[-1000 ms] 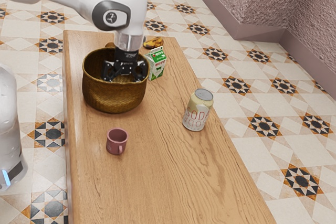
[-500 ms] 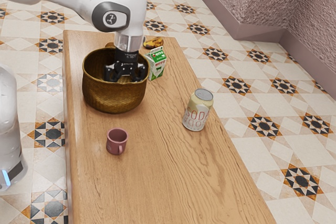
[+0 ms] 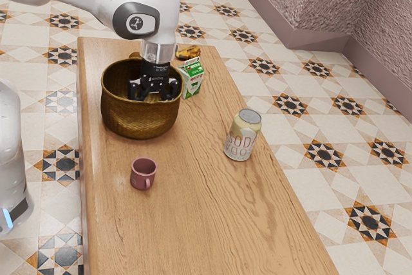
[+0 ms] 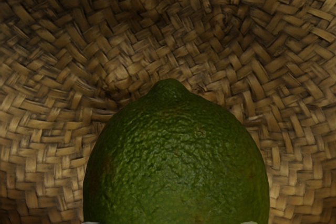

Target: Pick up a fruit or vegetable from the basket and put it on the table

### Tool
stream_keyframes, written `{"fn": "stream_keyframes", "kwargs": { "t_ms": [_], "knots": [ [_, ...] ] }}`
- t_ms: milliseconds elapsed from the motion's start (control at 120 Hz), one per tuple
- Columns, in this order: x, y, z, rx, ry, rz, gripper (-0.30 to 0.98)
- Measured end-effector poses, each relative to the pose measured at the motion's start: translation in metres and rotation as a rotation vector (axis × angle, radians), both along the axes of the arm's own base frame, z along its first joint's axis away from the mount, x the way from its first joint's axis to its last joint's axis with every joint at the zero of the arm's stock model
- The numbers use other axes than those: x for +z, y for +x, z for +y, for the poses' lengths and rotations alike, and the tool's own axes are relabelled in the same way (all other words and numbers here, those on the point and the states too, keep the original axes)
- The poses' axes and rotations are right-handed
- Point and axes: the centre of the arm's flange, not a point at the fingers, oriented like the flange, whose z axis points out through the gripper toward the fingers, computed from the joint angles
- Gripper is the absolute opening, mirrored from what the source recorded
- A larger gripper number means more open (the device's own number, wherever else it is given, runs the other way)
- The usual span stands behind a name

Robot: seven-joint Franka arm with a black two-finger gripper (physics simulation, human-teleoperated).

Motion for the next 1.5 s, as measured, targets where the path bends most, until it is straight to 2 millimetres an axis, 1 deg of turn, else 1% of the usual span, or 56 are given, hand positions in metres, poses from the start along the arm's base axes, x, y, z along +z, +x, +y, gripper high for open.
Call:
{"fn": "stream_keyframes", "kwargs": {
  "t_ms": [133, 208, 408, 550, 725, 1008, 1208, 1258, 1383, 1500],
  "knots": [
    [0.0, 0.0, 0.0, 0.003, 0.0, 0.0, 0.33],
    [0.0, 0.0, 0.0, 0.004, 0.0, 0.0, 0.36],
    [0.0, 0.0, 0.001, 0.0, 0.01, 0.002, 0.57],
    [-0.001, 0.0, 0.0, -0.001, 0.012, 0.003, 0.64],
    [-0.004, 0.002, -0.001, -0.006, 0.012, 0.011, 0.67],
    [-0.028, 0.011, 0.0, -0.004, 0.011, 0.067, 0.68],
    [-0.036, 0.014, 0.0, 0.004, 0.013, 0.083, 0.68],
    [-0.037, 0.015, 0.001, 0.006, 0.014, 0.085, 0.66],
    [-0.037, 0.015, 0.001, 0.012, 0.014, 0.085, 0.43],
    [-0.035, 0.014, 0.0, 0.012, 0.012, 0.083, 0.3]
  ]
}}
